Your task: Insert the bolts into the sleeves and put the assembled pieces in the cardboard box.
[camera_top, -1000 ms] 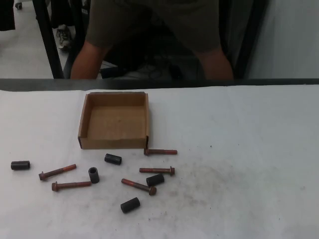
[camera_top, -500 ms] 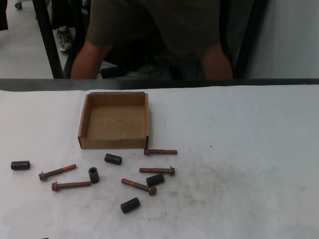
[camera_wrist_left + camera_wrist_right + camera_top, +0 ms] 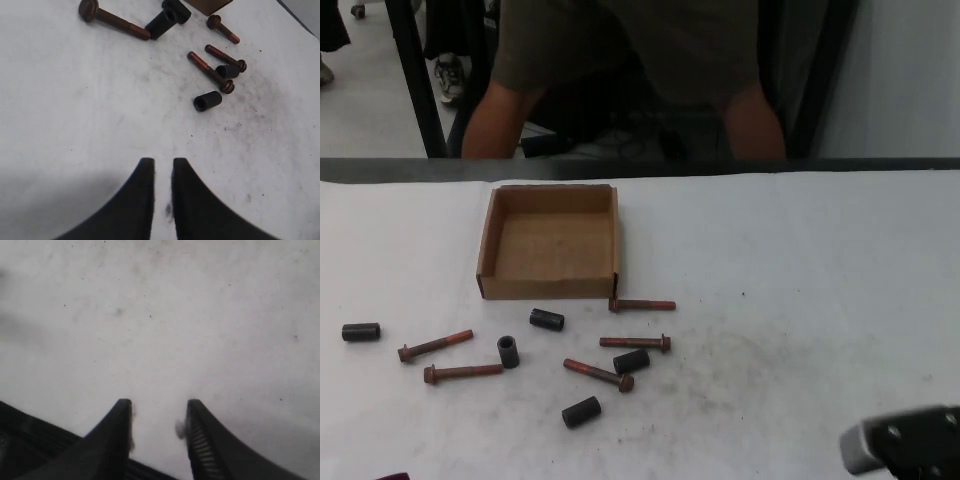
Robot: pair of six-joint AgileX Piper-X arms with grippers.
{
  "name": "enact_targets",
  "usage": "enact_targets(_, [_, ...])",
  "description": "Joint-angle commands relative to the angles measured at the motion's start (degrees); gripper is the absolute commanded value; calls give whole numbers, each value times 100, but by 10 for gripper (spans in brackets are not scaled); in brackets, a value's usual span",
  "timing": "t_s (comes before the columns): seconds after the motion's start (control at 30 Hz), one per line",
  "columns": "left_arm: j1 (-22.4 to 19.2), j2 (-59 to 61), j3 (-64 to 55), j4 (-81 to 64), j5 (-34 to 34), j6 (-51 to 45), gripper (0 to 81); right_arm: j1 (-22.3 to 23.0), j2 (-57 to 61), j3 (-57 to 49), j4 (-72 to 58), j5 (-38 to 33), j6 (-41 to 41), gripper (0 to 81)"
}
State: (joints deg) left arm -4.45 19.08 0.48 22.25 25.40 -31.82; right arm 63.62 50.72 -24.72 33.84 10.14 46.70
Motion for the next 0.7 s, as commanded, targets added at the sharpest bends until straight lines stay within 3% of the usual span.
enact_targets(0.0, [-20,-20,-48,-63,-53,-34,132,-277,423,-426,104,-103,-56,348])
enact_targets(0.23, [-20,-20,-48,-63,-43,-33,132,-1243,1671,-1467,-198,-163,-92,348])
enact_targets(0.33, [-20,-20,-48,-63,-43,-33,132,-1687,2374,-1961,-464,-487,-564,348])
enact_targets(0.43, [-20,-20,-48,-63,-43,-33,132,-2124,3102,-2524,-460,-978,-1819,348])
enact_targets(0.67, [-20,-20,-48,-63,-43,-33,132,-2830,4600,-4027,-43,-1014,-5076,348])
